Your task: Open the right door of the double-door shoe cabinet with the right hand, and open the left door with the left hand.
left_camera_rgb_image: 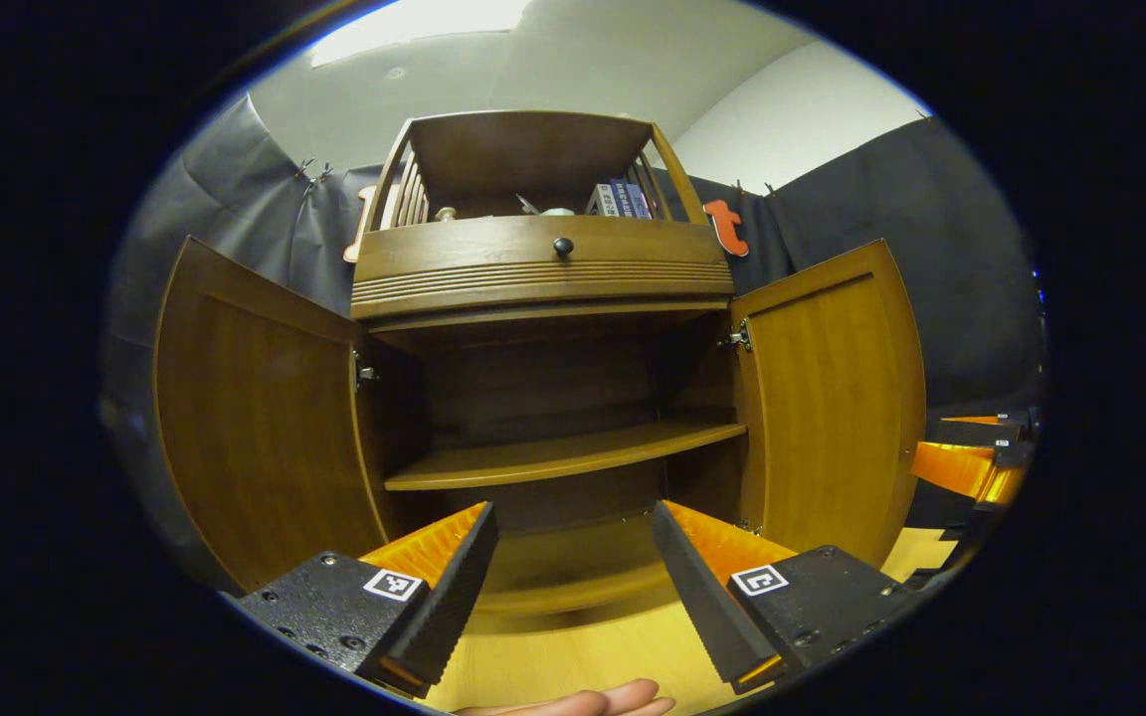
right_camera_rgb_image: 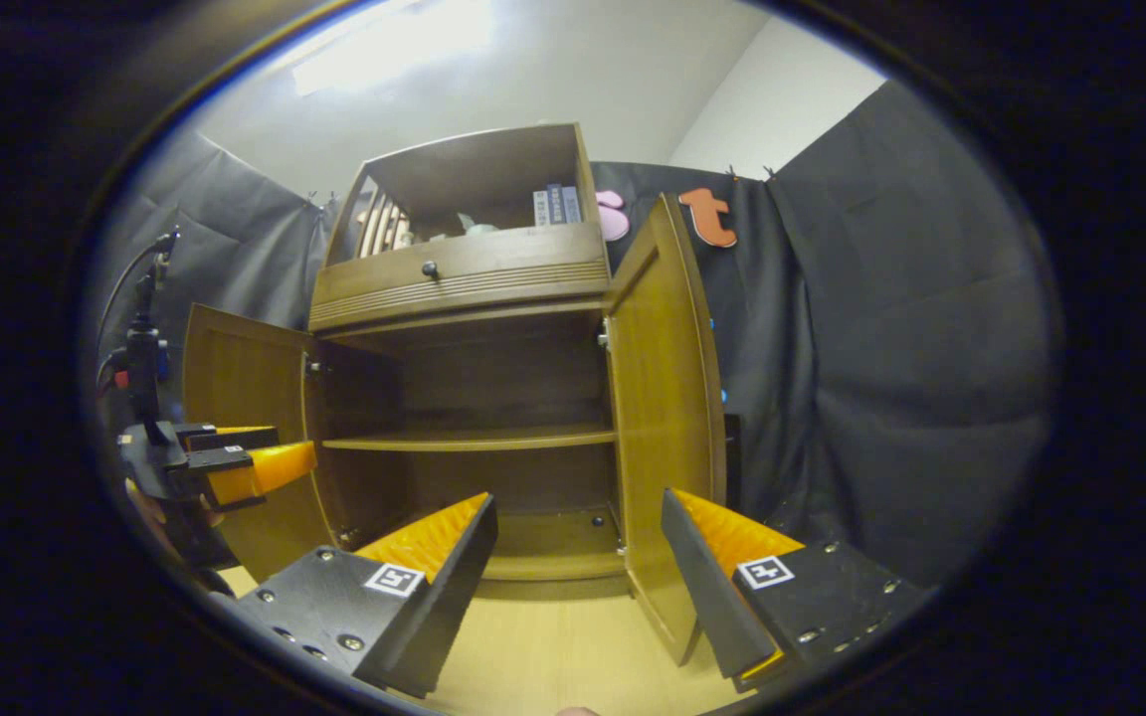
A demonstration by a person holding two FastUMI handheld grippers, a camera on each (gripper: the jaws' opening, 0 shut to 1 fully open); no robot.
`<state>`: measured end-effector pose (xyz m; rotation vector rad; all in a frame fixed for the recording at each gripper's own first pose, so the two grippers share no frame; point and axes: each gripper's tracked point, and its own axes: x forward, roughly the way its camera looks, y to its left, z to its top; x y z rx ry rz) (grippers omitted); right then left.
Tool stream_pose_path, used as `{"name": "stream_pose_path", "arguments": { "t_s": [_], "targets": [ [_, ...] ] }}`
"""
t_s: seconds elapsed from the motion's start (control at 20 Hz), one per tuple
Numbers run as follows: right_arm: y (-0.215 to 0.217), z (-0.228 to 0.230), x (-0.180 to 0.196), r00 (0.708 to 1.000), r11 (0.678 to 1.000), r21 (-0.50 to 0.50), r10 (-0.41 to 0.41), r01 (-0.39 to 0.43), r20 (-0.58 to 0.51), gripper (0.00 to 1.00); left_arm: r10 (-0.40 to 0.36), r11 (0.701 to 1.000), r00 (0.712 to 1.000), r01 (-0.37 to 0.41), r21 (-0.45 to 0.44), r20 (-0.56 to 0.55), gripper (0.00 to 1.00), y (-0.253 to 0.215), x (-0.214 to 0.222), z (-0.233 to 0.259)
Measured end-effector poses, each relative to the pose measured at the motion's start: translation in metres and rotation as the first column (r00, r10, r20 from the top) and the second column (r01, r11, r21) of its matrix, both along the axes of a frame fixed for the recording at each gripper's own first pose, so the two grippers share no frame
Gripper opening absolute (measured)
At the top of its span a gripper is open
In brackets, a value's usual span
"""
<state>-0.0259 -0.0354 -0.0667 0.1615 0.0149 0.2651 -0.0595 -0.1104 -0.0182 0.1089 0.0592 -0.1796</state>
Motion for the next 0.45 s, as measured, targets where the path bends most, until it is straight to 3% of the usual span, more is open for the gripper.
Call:
{"name": "stream_pose_path", "arguments": {
  "t_s": [0.2,0.45],
  "targets": [
    [-0.001,-0.008,0.013,1.0,1.0,0.019,-0.007,0.008,-0.025,0.99,0.008,0.999,1.0,-0.008,-0.035,-0.007,0.97,-0.022,0.022,-0.011],
    [0.0,-0.016,0.027,0.997,0.998,-0.025,-0.063,0.062,-0.04,0.98,0.011,0.998,0.998,-0.014,-0.059,-0.06,0.97,-0.054,0.05,-0.034]
  ]
}}
